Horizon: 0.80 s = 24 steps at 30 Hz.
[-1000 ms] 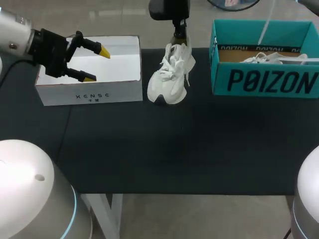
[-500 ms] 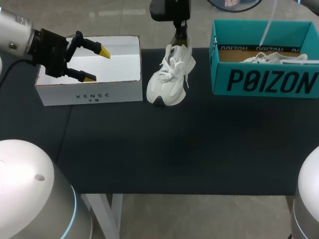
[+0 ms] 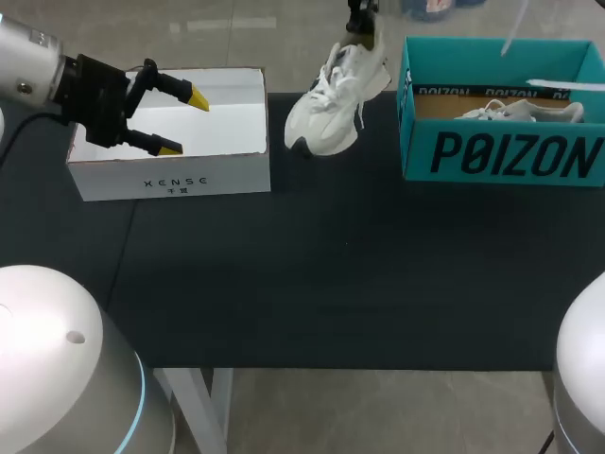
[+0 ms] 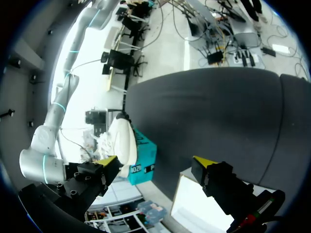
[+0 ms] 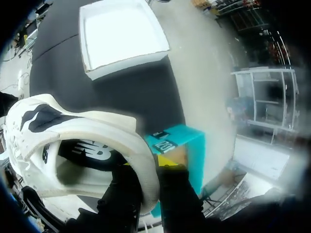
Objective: Take the shoe out of the shoebox, open the shoe tongue, remove and reinsert the insole, then place the shoe into the shoebox
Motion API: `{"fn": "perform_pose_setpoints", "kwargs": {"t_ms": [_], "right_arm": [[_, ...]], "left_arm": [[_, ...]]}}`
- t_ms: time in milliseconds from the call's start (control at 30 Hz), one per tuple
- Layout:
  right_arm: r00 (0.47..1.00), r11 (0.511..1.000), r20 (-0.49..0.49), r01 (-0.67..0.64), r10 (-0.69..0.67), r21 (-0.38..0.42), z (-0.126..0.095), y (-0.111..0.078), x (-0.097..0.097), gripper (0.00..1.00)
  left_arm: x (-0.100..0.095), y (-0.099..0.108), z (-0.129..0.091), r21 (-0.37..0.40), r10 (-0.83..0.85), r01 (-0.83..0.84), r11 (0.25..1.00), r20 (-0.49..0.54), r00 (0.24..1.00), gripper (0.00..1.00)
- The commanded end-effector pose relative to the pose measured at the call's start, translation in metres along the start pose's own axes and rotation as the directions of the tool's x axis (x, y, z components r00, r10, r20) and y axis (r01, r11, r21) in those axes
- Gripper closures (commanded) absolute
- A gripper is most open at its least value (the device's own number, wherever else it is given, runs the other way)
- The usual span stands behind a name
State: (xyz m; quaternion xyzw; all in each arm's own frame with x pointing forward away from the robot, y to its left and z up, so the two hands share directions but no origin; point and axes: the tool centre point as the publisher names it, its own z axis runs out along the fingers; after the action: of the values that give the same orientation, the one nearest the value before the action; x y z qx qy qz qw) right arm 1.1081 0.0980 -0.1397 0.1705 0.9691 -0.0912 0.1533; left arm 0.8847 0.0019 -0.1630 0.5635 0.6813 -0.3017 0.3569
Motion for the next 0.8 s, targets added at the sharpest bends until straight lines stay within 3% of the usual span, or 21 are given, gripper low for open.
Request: {"fn": "perform_pose_setpoints", "kwargs": {"t_ms": [33,200,467,633,800], "right_arm": [[0.996,0.996,-0.042,-0.081,0.083,0.026,0.015,-0.004,-0.051,1.0],[0.955,0.953,-0.016,-0.295,0.297,0.077,0.042,-0.031,-0.104,1.0],[0.829,0.82,0.004,-0.553,0.559,0.145,0.065,-0.102,-0.167,1.0],[0.77,0.757,0.028,-0.633,0.638,0.16,0.063,-0.14,-0.187,1.0],[0.73,0.71,0.058,-0.678,0.681,0.193,0.061,-0.169,-0.19,1.0]], "left_arm": [[0.0,0.0,0.0,0.0,0.0,0.0,1.0,-0.004,1.0,0.0],[0.0,0.0,0.0,0.0,0.0,0.0,1.0,-0.004,1.0,0.0],[0.0,0.0,0.0,0.0,0.0,0.0,1.0,-0.004,1.0,0.0],[0.0,0.0,0.0,0.0,0.0,0.0,1.0,-0.004,1.0,0.0],[0.0,0.0,0.0,0.0,0.0,0.0,1.0,-0.004,1.0,0.0]]}}
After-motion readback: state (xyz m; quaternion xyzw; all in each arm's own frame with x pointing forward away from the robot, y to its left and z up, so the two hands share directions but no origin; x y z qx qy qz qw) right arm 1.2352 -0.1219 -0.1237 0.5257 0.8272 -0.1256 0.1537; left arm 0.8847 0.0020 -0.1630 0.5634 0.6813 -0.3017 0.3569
